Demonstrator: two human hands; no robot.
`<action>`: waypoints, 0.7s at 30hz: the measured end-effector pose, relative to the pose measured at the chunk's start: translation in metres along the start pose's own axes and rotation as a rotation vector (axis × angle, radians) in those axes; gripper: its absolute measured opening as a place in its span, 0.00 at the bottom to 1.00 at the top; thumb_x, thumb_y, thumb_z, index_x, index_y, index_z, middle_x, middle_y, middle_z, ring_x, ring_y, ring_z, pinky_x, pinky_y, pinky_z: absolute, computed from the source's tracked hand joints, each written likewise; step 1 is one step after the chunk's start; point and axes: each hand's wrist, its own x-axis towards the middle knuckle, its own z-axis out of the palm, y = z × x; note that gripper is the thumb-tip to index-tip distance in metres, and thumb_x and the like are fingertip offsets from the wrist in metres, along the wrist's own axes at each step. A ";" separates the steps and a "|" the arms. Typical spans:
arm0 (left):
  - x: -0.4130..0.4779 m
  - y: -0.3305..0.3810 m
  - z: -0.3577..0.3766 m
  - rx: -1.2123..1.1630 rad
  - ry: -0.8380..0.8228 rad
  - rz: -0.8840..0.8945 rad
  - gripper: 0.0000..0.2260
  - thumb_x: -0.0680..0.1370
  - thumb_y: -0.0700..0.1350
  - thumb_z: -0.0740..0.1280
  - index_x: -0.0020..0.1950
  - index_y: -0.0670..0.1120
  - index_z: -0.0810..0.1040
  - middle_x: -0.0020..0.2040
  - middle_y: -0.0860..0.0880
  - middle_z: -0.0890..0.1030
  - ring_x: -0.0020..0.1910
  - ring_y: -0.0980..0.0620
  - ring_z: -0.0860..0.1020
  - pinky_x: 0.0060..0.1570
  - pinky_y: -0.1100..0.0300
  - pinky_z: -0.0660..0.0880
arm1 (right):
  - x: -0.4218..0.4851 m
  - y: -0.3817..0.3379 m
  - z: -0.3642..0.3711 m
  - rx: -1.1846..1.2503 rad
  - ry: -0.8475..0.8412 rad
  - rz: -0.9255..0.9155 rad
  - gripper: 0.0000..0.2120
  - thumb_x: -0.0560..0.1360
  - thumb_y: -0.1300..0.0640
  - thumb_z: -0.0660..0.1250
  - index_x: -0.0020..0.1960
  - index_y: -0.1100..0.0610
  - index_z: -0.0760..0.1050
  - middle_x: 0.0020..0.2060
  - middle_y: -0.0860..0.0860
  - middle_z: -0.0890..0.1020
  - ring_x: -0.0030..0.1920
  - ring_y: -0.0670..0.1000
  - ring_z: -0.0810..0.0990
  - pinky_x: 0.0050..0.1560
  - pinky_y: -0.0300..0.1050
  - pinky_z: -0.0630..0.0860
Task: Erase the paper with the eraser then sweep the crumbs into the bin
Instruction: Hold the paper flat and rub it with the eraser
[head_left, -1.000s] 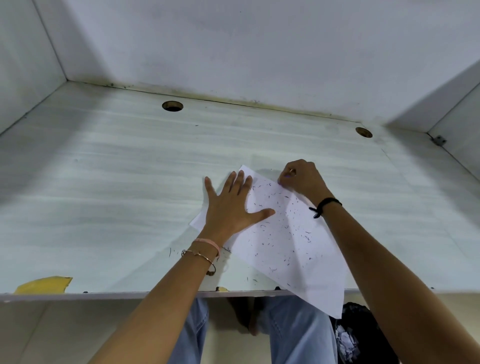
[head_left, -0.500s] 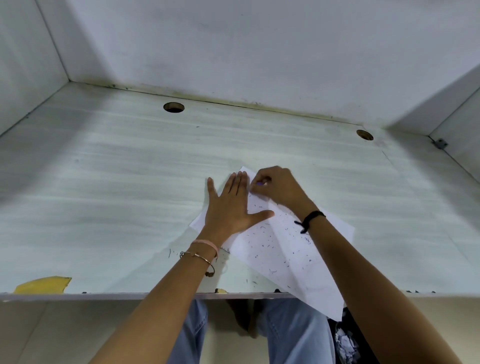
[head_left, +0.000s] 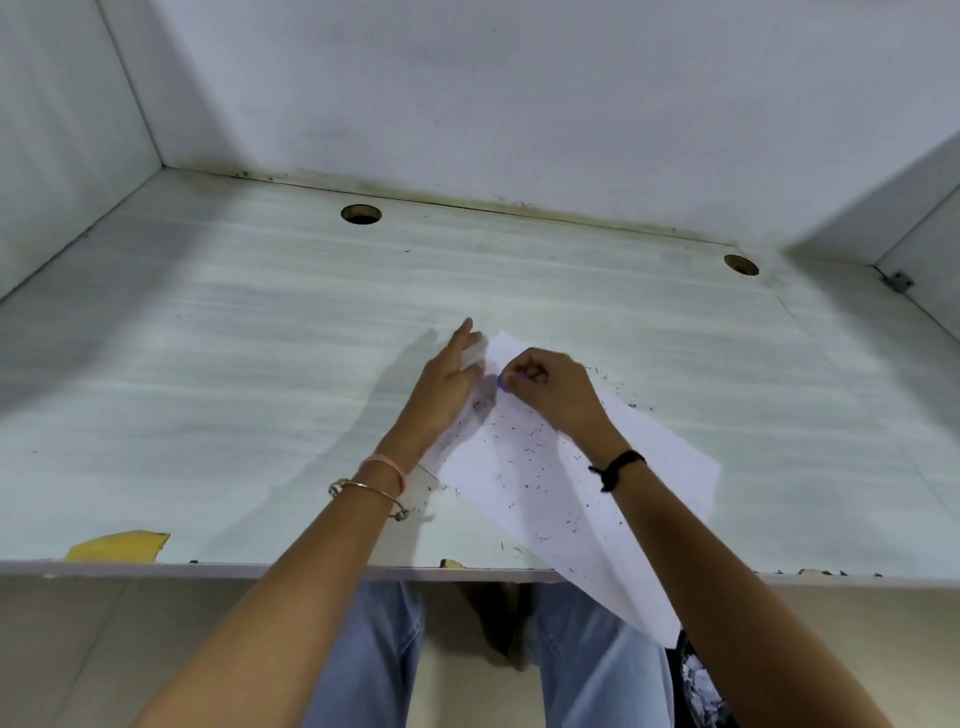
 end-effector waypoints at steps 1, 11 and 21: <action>-0.003 -0.002 -0.006 -0.020 0.023 0.000 0.23 0.83 0.37 0.58 0.78 0.48 0.62 0.74 0.51 0.69 0.73 0.56 0.65 0.66 0.66 0.61 | -0.005 0.001 0.005 -0.004 -0.016 -0.011 0.02 0.72 0.62 0.70 0.42 0.59 0.80 0.34 0.46 0.81 0.32 0.39 0.74 0.35 0.27 0.69; -0.058 -0.031 -0.045 0.759 -0.092 0.180 0.40 0.72 0.72 0.47 0.79 0.51 0.56 0.80 0.54 0.53 0.78 0.61 0.46 0.74 0.47 0.35 | -0.008 -0.012 0.006 -0.014 0.041 -0.020 0.01 0.73 0.60 0.69 0.44 0.57 0.79 0.31 0.44 0.76 0.30 0.39 0.72 0.30 0.26 0.66; -0.061 -0.030 -0.024 1.106 -0.001 0.062 0.50 0.67 0.80 0.43 0.81 0.51 0.44 0.81 0.54 0.43 0.78 0.56 0.40 0.72 0.35 0.35 | -0.027 -0.030 0.028 -0.135 -0.062 -0.110 0.03 0.69 0.64 0.70 0.41 0.58 0.83 0.35 0.48 0.82 0.33 0.34 0.77 0.36 0.23 0.69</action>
